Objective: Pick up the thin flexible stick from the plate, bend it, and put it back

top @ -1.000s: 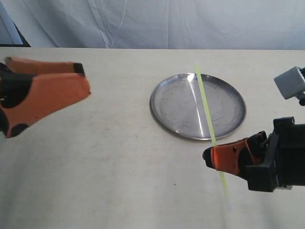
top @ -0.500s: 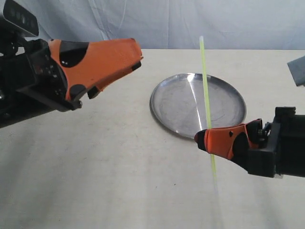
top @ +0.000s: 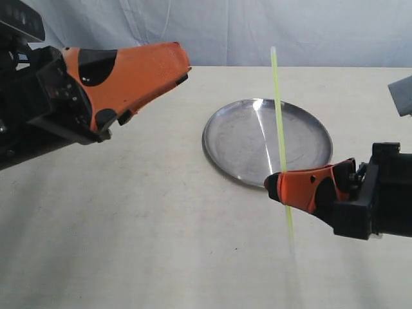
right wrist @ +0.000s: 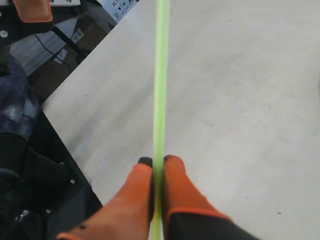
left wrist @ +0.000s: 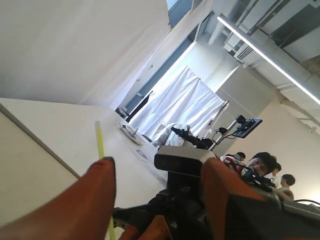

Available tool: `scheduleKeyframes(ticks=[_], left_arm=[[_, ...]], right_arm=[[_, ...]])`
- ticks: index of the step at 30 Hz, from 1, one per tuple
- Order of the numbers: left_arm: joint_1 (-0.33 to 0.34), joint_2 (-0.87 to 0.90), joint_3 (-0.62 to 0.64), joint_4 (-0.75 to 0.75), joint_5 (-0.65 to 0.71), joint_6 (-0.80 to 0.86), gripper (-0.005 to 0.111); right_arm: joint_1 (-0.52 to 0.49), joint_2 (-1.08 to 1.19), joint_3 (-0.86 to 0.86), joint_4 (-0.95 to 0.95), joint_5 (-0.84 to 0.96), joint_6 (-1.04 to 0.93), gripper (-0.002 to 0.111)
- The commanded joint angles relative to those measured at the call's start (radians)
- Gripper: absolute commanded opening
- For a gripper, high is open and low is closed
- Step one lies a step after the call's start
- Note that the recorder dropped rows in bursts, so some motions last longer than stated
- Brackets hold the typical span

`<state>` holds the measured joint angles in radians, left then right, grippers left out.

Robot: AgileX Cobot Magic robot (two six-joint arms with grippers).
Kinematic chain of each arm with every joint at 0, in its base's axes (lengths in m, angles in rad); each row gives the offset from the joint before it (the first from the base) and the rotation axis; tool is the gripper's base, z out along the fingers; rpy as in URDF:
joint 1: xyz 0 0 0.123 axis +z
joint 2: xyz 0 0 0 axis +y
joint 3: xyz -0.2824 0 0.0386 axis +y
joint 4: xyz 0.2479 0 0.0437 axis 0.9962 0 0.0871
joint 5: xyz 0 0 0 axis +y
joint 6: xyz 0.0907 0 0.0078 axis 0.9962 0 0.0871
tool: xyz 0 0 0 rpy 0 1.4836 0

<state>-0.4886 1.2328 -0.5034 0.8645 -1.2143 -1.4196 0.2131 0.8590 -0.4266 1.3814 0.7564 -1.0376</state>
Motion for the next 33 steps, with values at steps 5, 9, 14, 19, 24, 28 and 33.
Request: scheduleKeyframes(ticks=[5,9,14,19,24,28,33], left_arm=[[-0.004,0.004,-0.006,0.011,-0.007,0.029,0.051],[-0.004,0.004,-0.006,0.078,-0.007,0.034,0.051],[-0.007,0.004,-0.018,0.058,0.085,-0.046,0.047],[-0.067,0.079,-0.153,0.304,0.205,-0.438,0.047],[-0.129,0.187,-0.255,0.322,0.254,-0.439,0.047],[-0.171,0.251,-0.274,0.358,0.307,-0.436,0.047],[-0.171,0.261,-0.276,0.352,0.307,-0.434,0.047]], right_arm=[[-0.002,0.065,0.005,0.009,0.019,-0.01,0.0],[-0.002,0.085,0.005,-0.003,0.028,-0.01,0.0],[-0.002,0.106,0.005,0.095,0.037,-0.087,0.0],[-0.002,0.145,0.001,0.157,0.065,-0.14,0.0],[-0.002,0.163,0.001,0.161,0.153,-0.168,0.0],[-0.002,0.163,0.001,0.163,0.179,-0.178,0.0],[-0.002,0.163,0.001,0.163,0.18,-0.178,0.0]])
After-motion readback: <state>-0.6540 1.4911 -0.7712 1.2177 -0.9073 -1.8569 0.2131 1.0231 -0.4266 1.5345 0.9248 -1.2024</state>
